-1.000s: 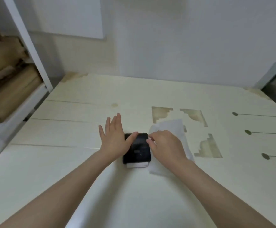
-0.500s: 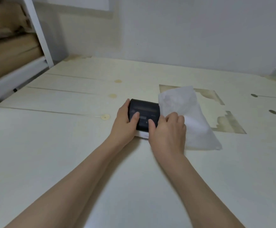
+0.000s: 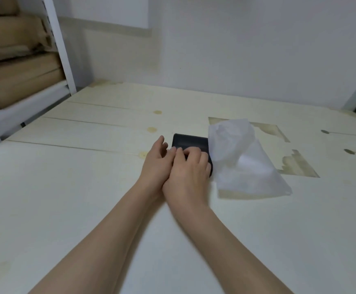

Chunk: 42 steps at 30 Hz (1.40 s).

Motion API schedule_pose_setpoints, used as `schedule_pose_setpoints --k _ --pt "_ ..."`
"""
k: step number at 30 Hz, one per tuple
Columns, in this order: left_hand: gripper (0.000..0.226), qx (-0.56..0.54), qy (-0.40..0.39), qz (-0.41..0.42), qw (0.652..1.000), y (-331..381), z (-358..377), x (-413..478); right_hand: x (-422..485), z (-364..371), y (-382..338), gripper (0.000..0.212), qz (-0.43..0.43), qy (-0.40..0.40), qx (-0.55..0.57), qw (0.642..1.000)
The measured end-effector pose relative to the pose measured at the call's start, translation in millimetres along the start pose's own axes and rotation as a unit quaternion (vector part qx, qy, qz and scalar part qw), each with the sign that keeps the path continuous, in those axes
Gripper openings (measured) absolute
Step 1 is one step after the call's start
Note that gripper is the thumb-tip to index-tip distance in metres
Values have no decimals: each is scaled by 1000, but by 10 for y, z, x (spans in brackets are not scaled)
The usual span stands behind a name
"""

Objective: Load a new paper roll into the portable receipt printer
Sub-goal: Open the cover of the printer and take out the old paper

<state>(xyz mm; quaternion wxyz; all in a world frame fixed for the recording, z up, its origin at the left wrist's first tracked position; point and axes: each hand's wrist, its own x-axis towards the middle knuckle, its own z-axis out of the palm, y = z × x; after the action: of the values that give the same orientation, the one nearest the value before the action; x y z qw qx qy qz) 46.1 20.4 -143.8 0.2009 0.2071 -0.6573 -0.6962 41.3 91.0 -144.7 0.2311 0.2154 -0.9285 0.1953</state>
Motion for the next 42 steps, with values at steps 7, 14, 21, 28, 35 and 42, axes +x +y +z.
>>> schedule_pose_setpoints --k 7,14,21,28,35,42 --pt "35 98 -26 19 995 51 14 73 189 -125 437 52 74 -35 -15 997" --pt "30 69 -16 69 995 68 25 79 248 -140 555 57 24 17 69 997" --pt "37 -114 -3 43 993 88 -62 128 288 -259 519 57 -48 -8 354 934" --pt "46 -142 -18 14 990 178 -186 176 285 -351 678 55 50 -149 504 849" --pt "42 -126 13 -6 992 224 -191 126 293 -456 711 34 35 -208 529 822" --pt "43 -96 53 7 994 236 -214 124 221 -415 642 38 22 -171 537 826"
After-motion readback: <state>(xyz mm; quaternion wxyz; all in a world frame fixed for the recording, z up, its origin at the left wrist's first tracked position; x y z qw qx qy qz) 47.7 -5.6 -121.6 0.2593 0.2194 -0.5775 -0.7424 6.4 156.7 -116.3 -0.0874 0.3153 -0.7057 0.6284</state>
